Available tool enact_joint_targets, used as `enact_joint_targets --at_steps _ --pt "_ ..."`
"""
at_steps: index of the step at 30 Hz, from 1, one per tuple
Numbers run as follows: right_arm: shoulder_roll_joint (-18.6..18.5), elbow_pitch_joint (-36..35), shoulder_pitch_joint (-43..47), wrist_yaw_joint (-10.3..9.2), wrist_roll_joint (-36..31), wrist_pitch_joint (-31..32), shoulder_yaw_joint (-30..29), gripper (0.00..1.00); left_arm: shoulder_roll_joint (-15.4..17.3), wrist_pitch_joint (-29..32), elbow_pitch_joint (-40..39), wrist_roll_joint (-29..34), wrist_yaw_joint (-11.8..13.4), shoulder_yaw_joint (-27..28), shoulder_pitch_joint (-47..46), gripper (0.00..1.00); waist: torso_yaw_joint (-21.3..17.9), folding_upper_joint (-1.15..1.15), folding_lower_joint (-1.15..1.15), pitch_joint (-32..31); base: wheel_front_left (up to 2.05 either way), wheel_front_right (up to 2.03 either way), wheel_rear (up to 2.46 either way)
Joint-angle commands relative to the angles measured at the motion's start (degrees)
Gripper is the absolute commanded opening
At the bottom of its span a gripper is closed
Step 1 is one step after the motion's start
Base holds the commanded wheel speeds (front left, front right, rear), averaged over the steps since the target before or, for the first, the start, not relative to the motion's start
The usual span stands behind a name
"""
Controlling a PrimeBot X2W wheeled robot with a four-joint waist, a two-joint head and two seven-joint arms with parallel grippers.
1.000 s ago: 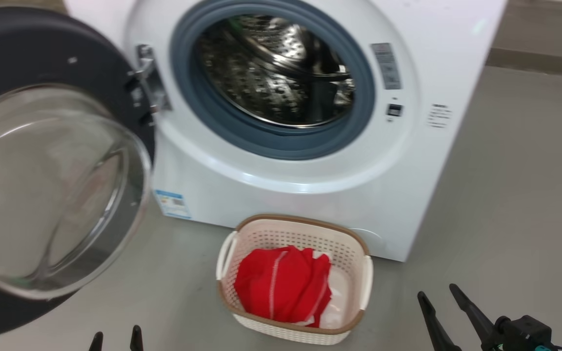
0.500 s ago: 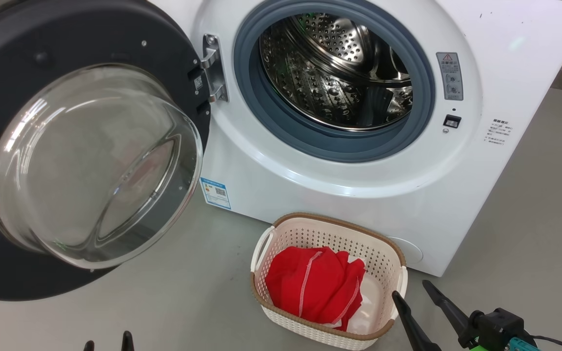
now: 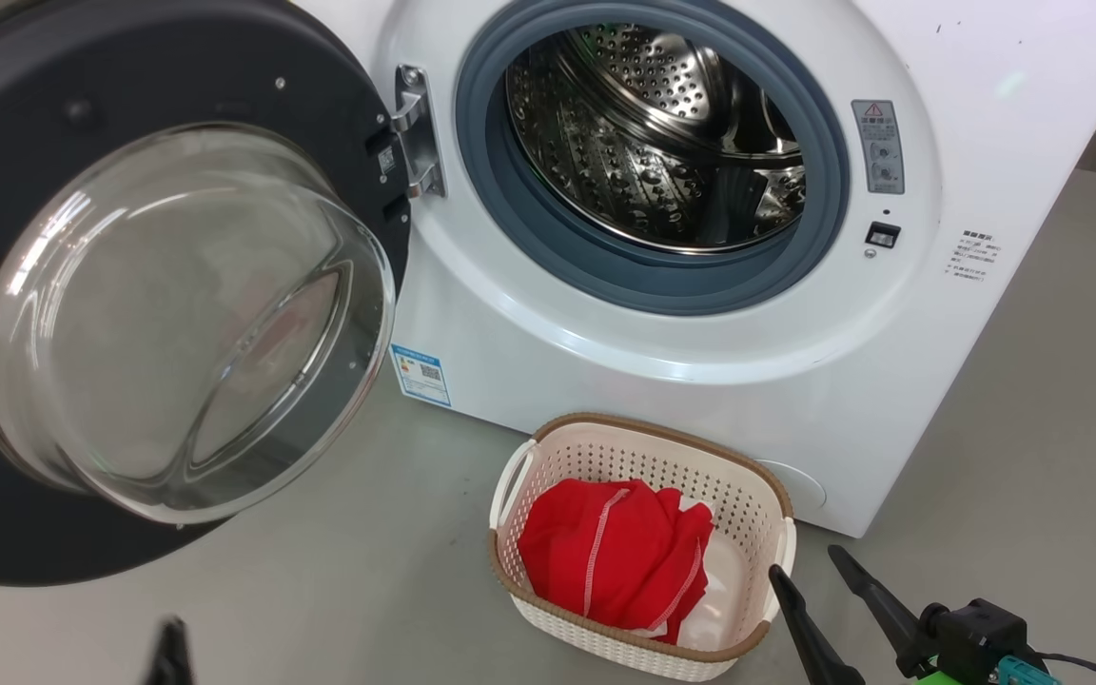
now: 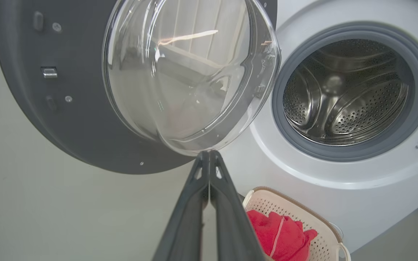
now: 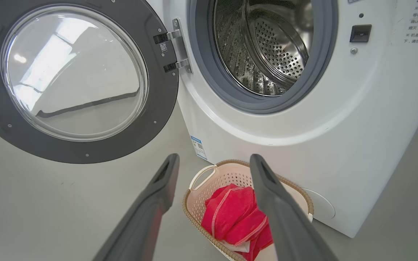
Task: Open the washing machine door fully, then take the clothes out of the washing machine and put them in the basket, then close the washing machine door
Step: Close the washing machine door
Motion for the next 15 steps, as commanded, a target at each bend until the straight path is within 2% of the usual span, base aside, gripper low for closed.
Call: enact_joint_targets --at_steps 1,4,7,10,13,14,15 --pt "-0.29 -1.20 -1.57 0.42 -0.20 -0.38 0.80 1.00 0.31 -0.70 -2.84 -0.41 -0.75 3.08 -3.41 0.00 0.06 0.00 0.00 0.15 0.00 0.00 0.00" --pt "0.10 -1.26 -1.29 0.42 -0.33 -0.38 0.27 1.00 0.31 -0.70 -7.36 0.79 -2.17 7.13 -6.47 0.00 0.12 0.00 0.00 0.55 0.00 0.00 0.00" --pt "0.33 -1.37 -1.06 0.42 -0.52 -0.38 -0.36 1.00 0.33 -0.70 -12.82 5.20 -4.10 12.77 -11.41 0.00 0.25 0.00 0.00 1.13 0.00 0.00 0.00" --pt "0.56 -1.42 -0.92 0.42 -0.72 -0.38 -0.88 1.00 1.68 -0.70 -17.09 8.08 -5.86 18.15 -17.61 0.00 0.42 0.00 0.00 1.77 0.00 0.00 0.00" --pt "0.77 -1.43 -1.04 0.42 -0.91 -0.38 -1.13 1.00 5.38 -0.70 -17.04 8.76 -7.49 22.36 -24.19 0.00 0.51 0.00 0.00 2.28 0.00 0.00 0.00" --pt "0.85 -1.47 -1.12 0.42 -0.91 -0.38 -1.28 1.00 7.09 -0.70 -16.26 8.73 -7.95 23.31 -26.40 0.00 0.54 0.00 0.00 2.45 0.00 0.00 0.00" --pt "0.97 -1.62 -1.27 0.42 -1.01 -0.38 -1.68 1.00 10.21 -0.70 -13.98 8.00 -8.51 24.87 -30.71 0.00 0.65 0.00 0.00 2.83 0.00 0.00 0.00"
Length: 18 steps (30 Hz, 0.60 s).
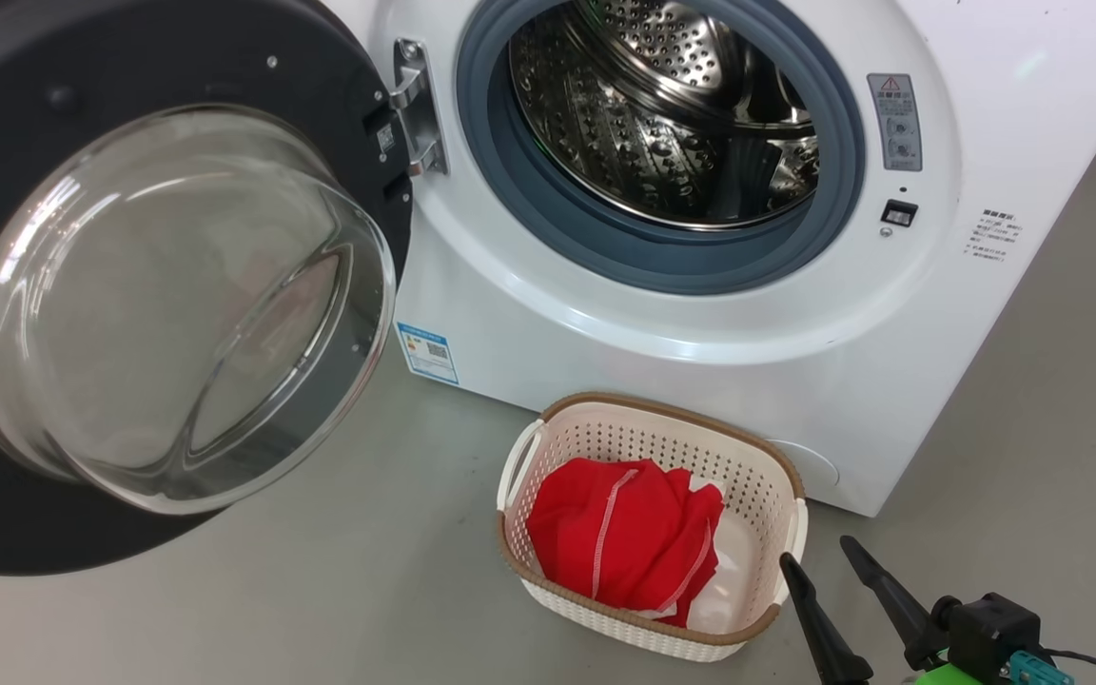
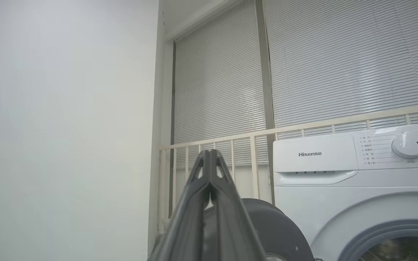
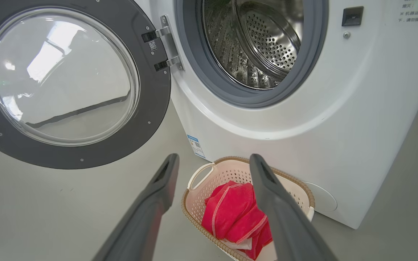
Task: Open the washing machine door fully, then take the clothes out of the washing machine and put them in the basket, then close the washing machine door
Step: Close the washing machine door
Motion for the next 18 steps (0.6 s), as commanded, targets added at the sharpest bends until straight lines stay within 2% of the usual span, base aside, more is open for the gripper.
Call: enact_joint_targets --at_steps 1,4,5,9,14,18 --pt "-0.27 -1.54 -1.43 0.42 -0.91 -0.38 0.43 1.00 5.22 -0.21 1.58 -0.67 -0.67 3.22 -6.20 0.00 0.20 0.00 0.00 0.55 0.00 0.00 0.00" --pt "-0.07 -1.74 -1.49 0.42 -1.04 -0.38 -0.05 1.00 9.15 -0.21 7.61 -3.87 -0.96 5.23 -12.37 0.00 0.40 0.00 0.00 1.05 0.00 0.00 0.00" --pt "-0.07 -1.74 -1.49 0.42 -1.04 -0.38 -0.05 1.00 9.15 -0.21 7.61 -3.87 -0.96 5.23 -12.37 0.00 0.40 0.00 0.00 1.05 0.00 0.00 0.00" --pt "0.17 -2.08 -1.43 0.42 -1.29 -0.38 -0.74 1.00 13.63 1.73 21.06 -11.48 -1.08 7.35 -19.86 0.00 0.65 0.00 0.00 1.69 0.00 0.00 0.00" --pt "0.27 -2.49 -1.67 0.42 -1.66 -0.38 -1.54 1.00 18.94 13.69 38.01 -19.48 -1.11 8.00 -27.99 0.00 0.82 0.00 0.00 3.13 0.00 0.00 0.00" --pt "0.27 -2.51 -2.14 0.42 -1.86 -0.38 -1.50 1.00 22.28 24.93 48.02 -23.37 -1.08 7.31 -32.60 0.00 0.75 0.00 0.00 4.09 0.00 0.00 0.00"
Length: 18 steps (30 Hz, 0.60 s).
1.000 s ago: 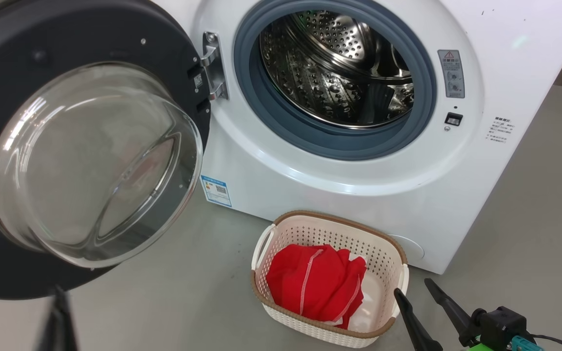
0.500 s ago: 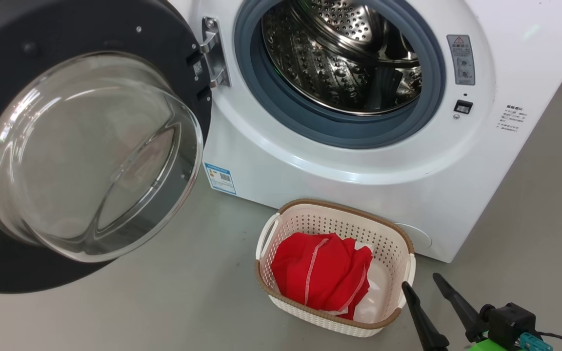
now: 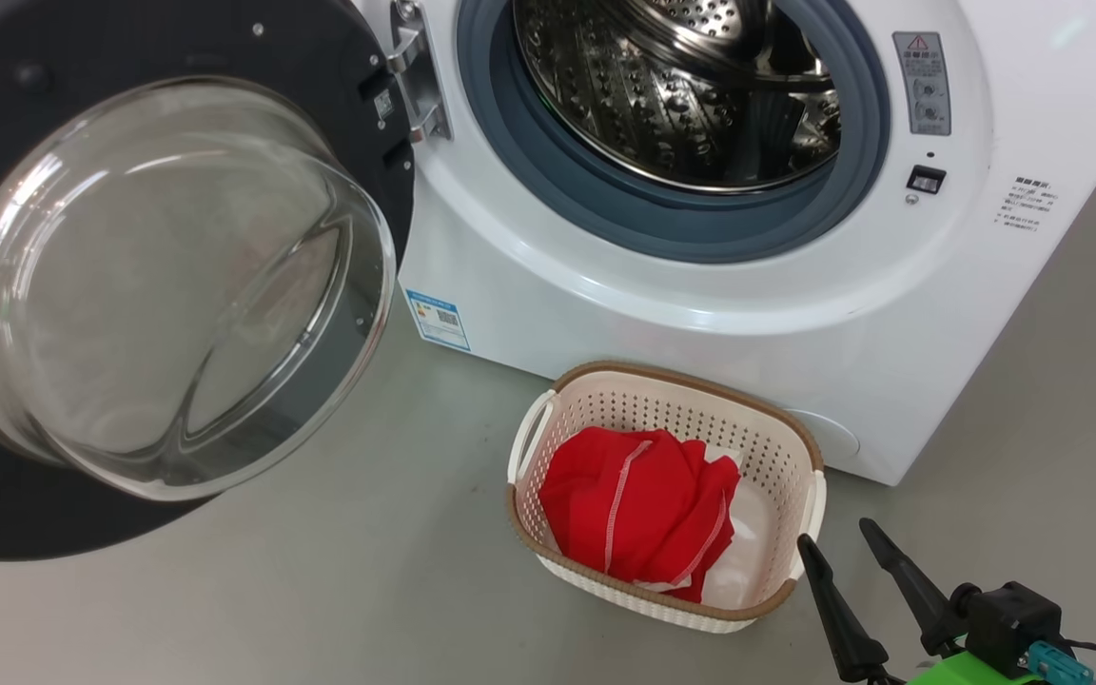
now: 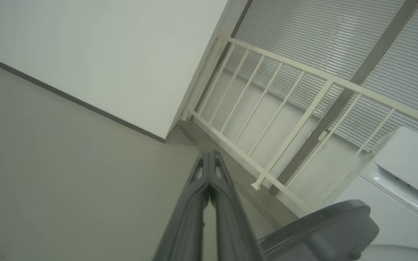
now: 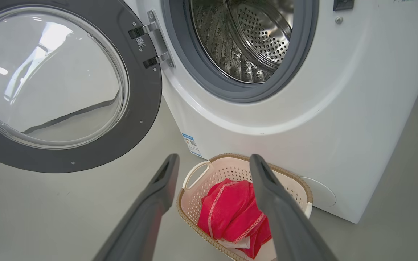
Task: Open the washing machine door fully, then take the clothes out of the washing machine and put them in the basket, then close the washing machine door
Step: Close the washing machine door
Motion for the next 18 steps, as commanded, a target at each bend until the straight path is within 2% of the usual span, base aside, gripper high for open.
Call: enact_joint_targets --at_steps 1,9,18 --pt "-0.31 -1.51 -2.16 0.42 -0.60 -0.38 1.29 1.00 4.91 3.46 1.03 -1.51 -0.31 0.41 -2.37 0.00 -0.06 0.00 0.00 0.73 0.00 0.00 0.00" --pt "-0.38 -1.32 -2.99 0.42 -0.47 -0.38 2.00 1.00 9.02 20.27 10.30 -4.98 -0.35 -2.42 -4.94 0.00 -0.94 0.00 0.00 1.43 0.00 0.00 0.00" --pt "-0.68 -1.36 -3.07 0.42 -0.51 -0.38 1.93 1.00 8.79 27.76 10.49 -8.63 -0.37 -4.52 -3.31 0.00 -1.48 0.00 0.00 1.83 0.00 0.00 0.00"
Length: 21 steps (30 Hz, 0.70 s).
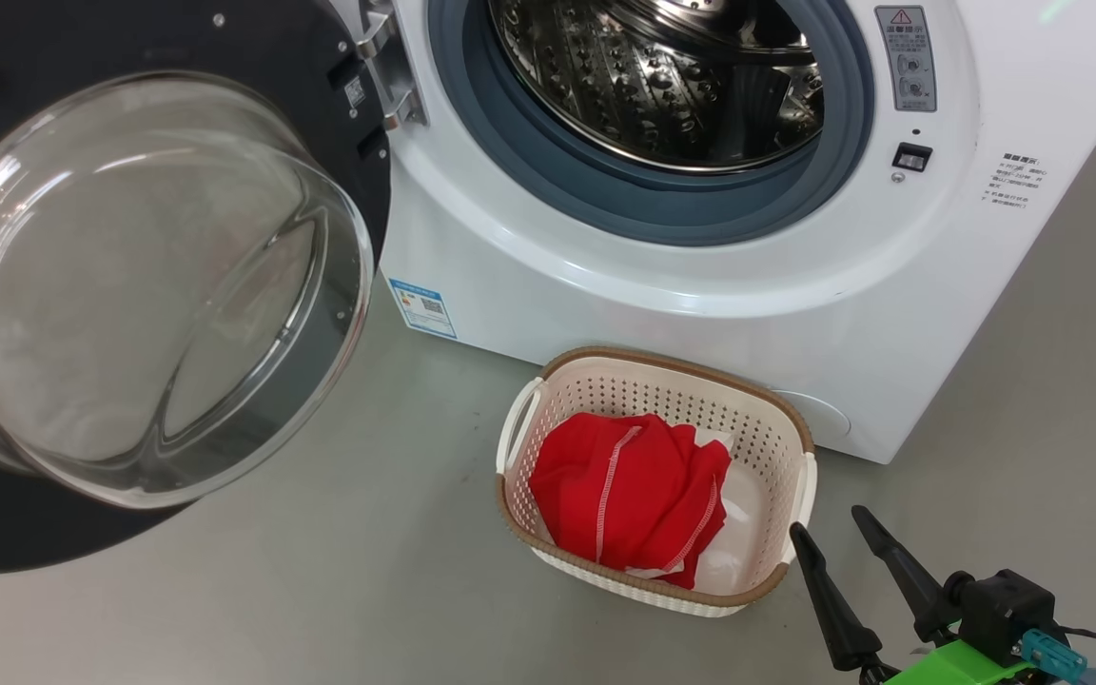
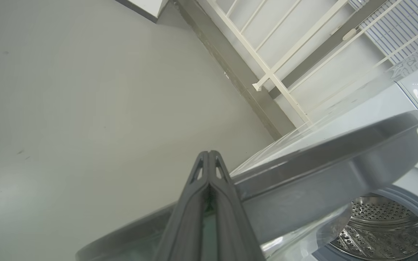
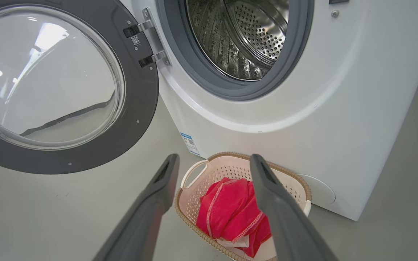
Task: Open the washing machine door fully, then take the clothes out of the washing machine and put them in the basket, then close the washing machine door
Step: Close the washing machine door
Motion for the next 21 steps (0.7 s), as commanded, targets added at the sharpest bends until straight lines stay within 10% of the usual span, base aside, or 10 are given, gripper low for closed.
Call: enact_joint_targets --at_steps 1,21 --pt "-0.48 -1.36 -1.70 0.42 -0.47 -0.38 1.09 1.00 3.90 1.23 -2.10 -0.93 -0.37 0.14 0.96 0.00 -0.12 0.00 0.00 -0.06 0.00 0.00 0.00" --pt "0.77 -1.30 -0.45 0.42 -0.38 -0.38 0.31 1.00 0.99 16.81 -22.19 -16.93 -0.38 -3.79 14.40 0.00 -0.38 0.00 0.00 -3.24 0.00 0.00 0.00"
